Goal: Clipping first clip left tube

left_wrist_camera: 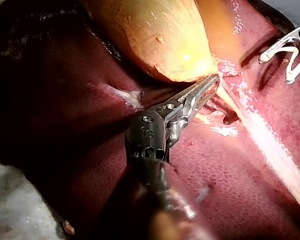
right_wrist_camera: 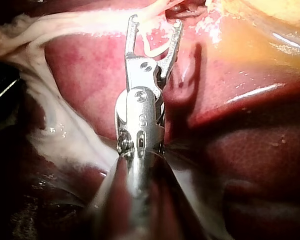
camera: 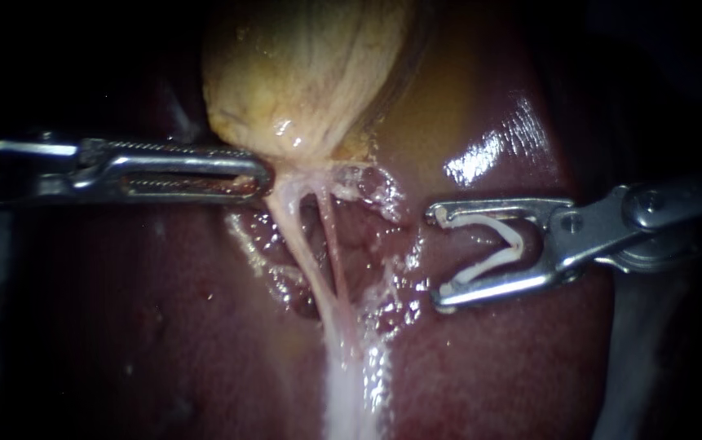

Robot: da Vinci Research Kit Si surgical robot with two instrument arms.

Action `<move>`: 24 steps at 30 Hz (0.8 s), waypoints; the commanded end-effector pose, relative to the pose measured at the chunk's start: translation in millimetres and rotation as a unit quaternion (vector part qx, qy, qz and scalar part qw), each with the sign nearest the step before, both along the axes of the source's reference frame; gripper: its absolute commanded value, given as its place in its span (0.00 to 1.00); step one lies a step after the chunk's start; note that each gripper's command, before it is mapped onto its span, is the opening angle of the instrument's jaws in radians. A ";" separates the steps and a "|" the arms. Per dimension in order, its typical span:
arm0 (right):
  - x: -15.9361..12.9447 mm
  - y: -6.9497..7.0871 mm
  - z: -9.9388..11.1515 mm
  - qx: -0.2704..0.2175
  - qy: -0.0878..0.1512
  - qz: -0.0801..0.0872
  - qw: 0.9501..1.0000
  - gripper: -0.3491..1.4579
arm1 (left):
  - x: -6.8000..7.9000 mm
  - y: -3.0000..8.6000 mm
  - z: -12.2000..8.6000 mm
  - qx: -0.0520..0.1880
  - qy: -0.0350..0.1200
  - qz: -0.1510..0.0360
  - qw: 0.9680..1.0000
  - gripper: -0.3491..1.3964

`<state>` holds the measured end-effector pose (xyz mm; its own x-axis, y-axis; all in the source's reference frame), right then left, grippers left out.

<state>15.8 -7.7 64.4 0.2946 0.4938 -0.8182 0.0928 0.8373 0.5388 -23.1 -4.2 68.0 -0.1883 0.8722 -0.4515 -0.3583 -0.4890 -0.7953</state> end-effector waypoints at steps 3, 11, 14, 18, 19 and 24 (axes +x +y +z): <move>0.7 -0.3 0.3 -0.001 0.000 0.001 1.000 0.47 | 0.0 0.0 0.0 0.000 0.000 0.000 1.000 0.00; 4.6 -2.3 2.3 -0.006 0.005 -0.006 1.000 0.47 | -0.2 0.0 0.1 0.000 0.000 -0.001 1.000 0.00; 6.1 -3.2 3.1 0.000 0.004 -0.011 1.000 0.47 | -0.3 0.0 0.1 -0.001 0.001 -0.001 1.000 0.00; 7.7 -4.0 4.2 0.004 0.004 -0.015 1.000 0.47 | -0.3 0.0 0.1 -0.001 0.001 -0.001 1.000 0.00; 8.0 -4.1 4.5 0.006 0.004 -0.016 1.000 0.47 | -0.4 0.0 0.1 -0.001 0.001 -0.001 1.000 0.00; 9.3 -4.5 5.9 0.009 0.002 -0.019 1.000 0.47 | -0.4 -0.1 0.0 -0.001 0.001 -0.002 1.000 0.00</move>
<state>25.3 -12.3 70.6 0.3135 0.4980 -0.8085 0.1249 0.8224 0.5550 -23.5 -4.3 68.1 -0.1864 0.8722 -0.4522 -0.3614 -0.4889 -0.7939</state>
